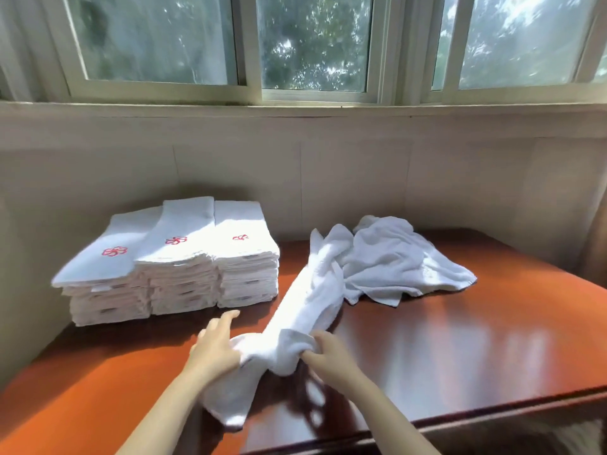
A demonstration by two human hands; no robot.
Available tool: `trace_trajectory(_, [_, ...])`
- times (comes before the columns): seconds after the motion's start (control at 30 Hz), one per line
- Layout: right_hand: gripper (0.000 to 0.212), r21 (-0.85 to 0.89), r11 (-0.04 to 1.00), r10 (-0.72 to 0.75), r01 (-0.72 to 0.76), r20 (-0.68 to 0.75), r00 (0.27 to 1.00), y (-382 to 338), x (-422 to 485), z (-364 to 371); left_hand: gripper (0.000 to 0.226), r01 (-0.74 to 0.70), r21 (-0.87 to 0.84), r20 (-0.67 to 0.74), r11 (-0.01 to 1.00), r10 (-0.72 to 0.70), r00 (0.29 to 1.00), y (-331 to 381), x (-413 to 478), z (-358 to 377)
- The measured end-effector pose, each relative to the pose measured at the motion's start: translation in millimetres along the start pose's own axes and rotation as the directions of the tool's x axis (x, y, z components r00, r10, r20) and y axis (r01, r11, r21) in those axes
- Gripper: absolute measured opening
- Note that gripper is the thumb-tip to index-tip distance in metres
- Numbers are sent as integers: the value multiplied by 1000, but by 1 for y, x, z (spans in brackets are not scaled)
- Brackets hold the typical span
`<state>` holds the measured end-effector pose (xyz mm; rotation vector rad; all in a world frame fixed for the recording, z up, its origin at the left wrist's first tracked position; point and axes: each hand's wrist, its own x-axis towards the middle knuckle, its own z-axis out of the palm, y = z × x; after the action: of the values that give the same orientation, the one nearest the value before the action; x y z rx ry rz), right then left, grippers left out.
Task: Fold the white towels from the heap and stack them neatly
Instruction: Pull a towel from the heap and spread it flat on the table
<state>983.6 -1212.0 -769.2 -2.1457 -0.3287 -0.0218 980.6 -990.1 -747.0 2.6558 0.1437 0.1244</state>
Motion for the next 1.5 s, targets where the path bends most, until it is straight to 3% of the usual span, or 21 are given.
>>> trace_trajectory(0.1, [17, 29, 999, -45, 46, -21, 999, -28, 4, 3, 90, -279, 15, 69, 960, 277, 958, 41, -13, -1])
trace_trajectory(0.17, [14, 106, 993, -44, 48, -47, 998, -43, 3, -2, 100, -323, -177, 196, 930, 354, 914, 61, -19, 2])
trace_trajectory(0.2, [16, 161, 986, -40, 47, -49, 998, -47, 3, -6, 98, -312, -263, 189, 913, 365, 911, 67, -19, 4])
trace_trajectory(0.33, [53, 577, 817, -57, -13, 104, 993, -36, 0, -32, 37, -261, -407, -31, 875, 273, 962, 80, -15, 7])
trace_trajectory(0.4, [63, 584, 811, -16, -40, 90, 996, -23, 1, -38, 27, -136, -656, 37, 743, 211, 977, 85, -20, 7])
trace_trajectory(0.47, [67, 366, 930, 17, -25, 24, 1000, -11, 5, -40, 22, -15, -781, 172, 624, 238, 956, 82, -27, -1])
trace_trajectory(0.53, [67, -42, 998, -35, 37, 26, 999, 0, 14, -41, 25, 0, -755, 327, 656, 376, 867, 76, -35, -17])
trace_trajectory(0.6, [58, -453, 887, -28, 93, 148, 989, 3, 25, -40, 18, -2, -741, 454, 671, 504, 735, 71, -40, -36])
trace_trajectory(0.63, [52, -589, 800, 17, 118, 219, 976, 1, 31, -39, 18, -14, -745, 460, 667, 528, 714, 67, -40, -46])
trace_trajectory(0.67, [45, -681, 718, 75, 143, 280, 957, -2, 35, -37, 20, -26, -745, 435, 667, 514, 739, 65, -39, -55])
trace_trajectory(0.73, [30, -771, 618, 168, 157, 324, 931, -5, 39, -37, 26, -70, -744, 284, 665, 409, 867, 59, -34, -75])
trace_trajectory(0.8, [25, -788, 608, 180, 98, 257, 950, -5, 42, -42, 32, -174, -705, 33, 688, 277, 960, 50, -28, -96])
trace_trajectory(0.83, [28, -783, 618, 153, 67, 204, 967, -4, 44, -45, 32, -232, -686, -89, 690, 237, 967, 45, -25, -106])
trace_trajectory(0.93, [31, -826, 562, 72, 52, 111, 991, -3, 55, -52, 21, -406, -651, -324, 641, 249, 913, 34, -17, -135])
trace_trajectory(1.0, [28, -867, 497, 89, 39, 95, 992, -5, 63, -56, 14, -440, -597, -455, 671, 170, 874, 32, -11, -153])
trace_trajectory(1.1, [24, -860, 508, 59, -50, -23, 998, -11, 68, -64, 48, -455, -447, -643, 770, 77, 762, 28, -1, -180])
trace_trajectory(1.2, [26, -826, 526, -70, -204, -282, 957, -24, 66, -80, 56, -395, -265, -716, 880, 94, 692, 22, 4, -205])
trace_trajectory(1.27, [25, -663, 689, -51, -293, -448, 892, -37, 64, -101, 56, -264, -157, -729, 952, 69, 681, 14, 6, -220])
trace_trajectory(1.37, [28, -129, 971, 100, -200, -541, 835, -72, 60, -133, 52, -130, -155, -723, 979, -22, 691, 10, 3, -232])
trace_trajectory(1.43, [30, 192, 981, 141, -30, -599, 788, -102, 53, -142, 49, -69, -182, -728, 981, -87, 680, 14, 0, -233])
trace_trajectory(1.5, [27, 128, 987, 27, 97, -727, 686, -127, 47, -145, 30, -73, -228, -779, 971, -137, 612, 23, -2, -234])
